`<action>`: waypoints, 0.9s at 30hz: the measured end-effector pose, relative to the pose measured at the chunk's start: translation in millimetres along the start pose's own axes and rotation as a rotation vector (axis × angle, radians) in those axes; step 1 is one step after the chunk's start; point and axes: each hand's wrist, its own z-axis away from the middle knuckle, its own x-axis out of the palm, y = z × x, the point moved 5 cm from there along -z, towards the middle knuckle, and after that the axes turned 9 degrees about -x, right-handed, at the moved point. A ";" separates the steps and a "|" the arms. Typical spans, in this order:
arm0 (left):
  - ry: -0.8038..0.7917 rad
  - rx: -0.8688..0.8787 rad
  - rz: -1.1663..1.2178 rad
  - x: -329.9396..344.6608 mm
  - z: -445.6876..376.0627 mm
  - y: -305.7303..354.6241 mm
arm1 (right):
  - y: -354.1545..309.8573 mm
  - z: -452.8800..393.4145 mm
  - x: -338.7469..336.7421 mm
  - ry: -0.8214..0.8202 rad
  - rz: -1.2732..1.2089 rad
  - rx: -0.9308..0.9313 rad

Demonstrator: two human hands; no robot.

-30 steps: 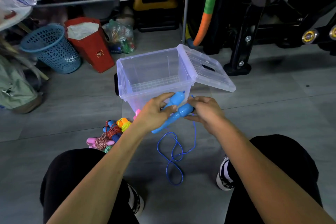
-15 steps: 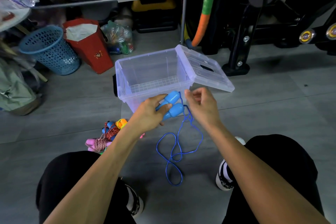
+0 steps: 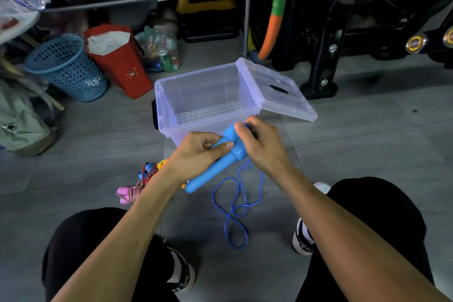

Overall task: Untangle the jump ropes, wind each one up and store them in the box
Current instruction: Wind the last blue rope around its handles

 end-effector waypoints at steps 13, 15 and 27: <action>0.016 -0.151 0.010 3.3 -6.2 -8.6 | 5.1 -4.5 -10.6 0.268 0.067 0.177; 0.054 -0.129 -0.037 4.3 -5.9 -8.6 | 5.2 -3.7 -13.5 0.307 0.066 0.207; 0.458 0.035 0.311 -12.0 2.6 2.2 | 5.7 0.5 -10.1 0.141 -0.028 0.287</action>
